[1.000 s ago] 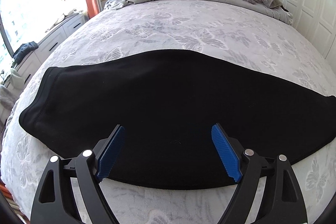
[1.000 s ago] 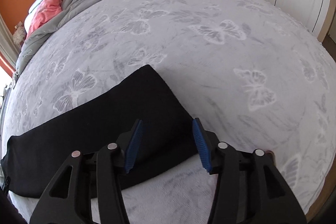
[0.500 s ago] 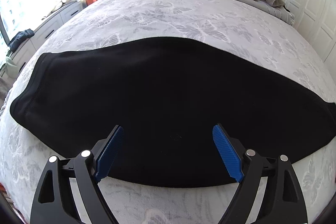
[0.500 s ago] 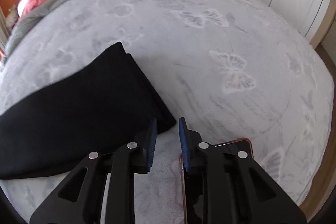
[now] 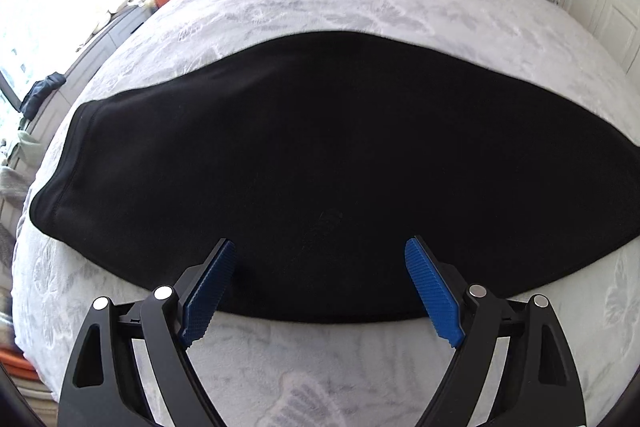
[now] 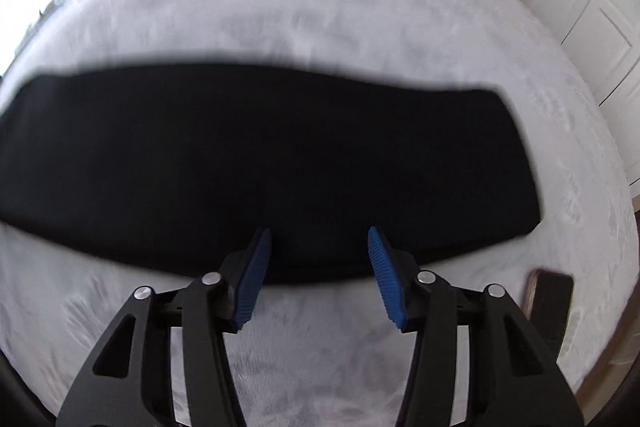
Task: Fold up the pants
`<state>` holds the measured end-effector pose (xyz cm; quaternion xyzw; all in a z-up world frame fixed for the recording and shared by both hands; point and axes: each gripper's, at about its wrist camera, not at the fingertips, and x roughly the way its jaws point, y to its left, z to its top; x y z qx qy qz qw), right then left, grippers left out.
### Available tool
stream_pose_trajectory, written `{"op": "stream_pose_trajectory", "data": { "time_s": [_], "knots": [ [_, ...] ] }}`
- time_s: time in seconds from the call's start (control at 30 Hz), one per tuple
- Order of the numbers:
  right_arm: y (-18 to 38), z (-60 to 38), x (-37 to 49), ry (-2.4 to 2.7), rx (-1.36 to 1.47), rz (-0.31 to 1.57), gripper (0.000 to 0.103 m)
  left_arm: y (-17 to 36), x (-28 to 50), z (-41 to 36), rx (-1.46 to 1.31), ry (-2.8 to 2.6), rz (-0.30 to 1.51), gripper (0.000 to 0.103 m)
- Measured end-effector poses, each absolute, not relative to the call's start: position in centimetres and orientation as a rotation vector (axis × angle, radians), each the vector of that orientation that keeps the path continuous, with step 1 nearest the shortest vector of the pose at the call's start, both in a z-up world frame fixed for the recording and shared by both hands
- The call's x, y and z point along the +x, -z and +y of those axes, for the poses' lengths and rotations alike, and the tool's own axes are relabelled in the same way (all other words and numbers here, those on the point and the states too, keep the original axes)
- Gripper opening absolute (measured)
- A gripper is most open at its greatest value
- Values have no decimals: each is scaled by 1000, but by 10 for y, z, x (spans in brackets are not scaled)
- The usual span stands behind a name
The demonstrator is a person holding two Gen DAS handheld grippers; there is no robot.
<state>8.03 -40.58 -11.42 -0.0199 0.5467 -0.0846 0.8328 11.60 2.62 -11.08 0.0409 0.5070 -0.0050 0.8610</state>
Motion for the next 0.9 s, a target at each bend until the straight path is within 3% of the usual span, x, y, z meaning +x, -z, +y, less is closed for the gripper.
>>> {"op": "stream_pose_trajectory", "data": {
  "time_s": [0.17, 0.33, 0.43, 0.57, 0.63, 0.9],
  "knots": [
    [66, -376, 75, 117, 24, 981, 49, 109, 110, 36, 74, -8, 1057, 84],
    [112, -344, 95, 87, -77, 1174, 49, 105, 106, 42, 60, -33, 1041, 84],
    [84, -340, 81, 79, -112, 1082, 50, 103, 102, 47, 61, -41, 1037, 84],
    [41, -382, 61, 185, 41, 923, 56, 100, 101, 50, 62, -48, 1040, 84],
    [24, -420, 51, 290, 108, 851, 71, 96, 98, 52, 56, -56, 1021, 84],
    [62, -558, 21, 515, 426, 893, 73, 72, 88, 68, -38, -11, 971, 86]
  ]
}}
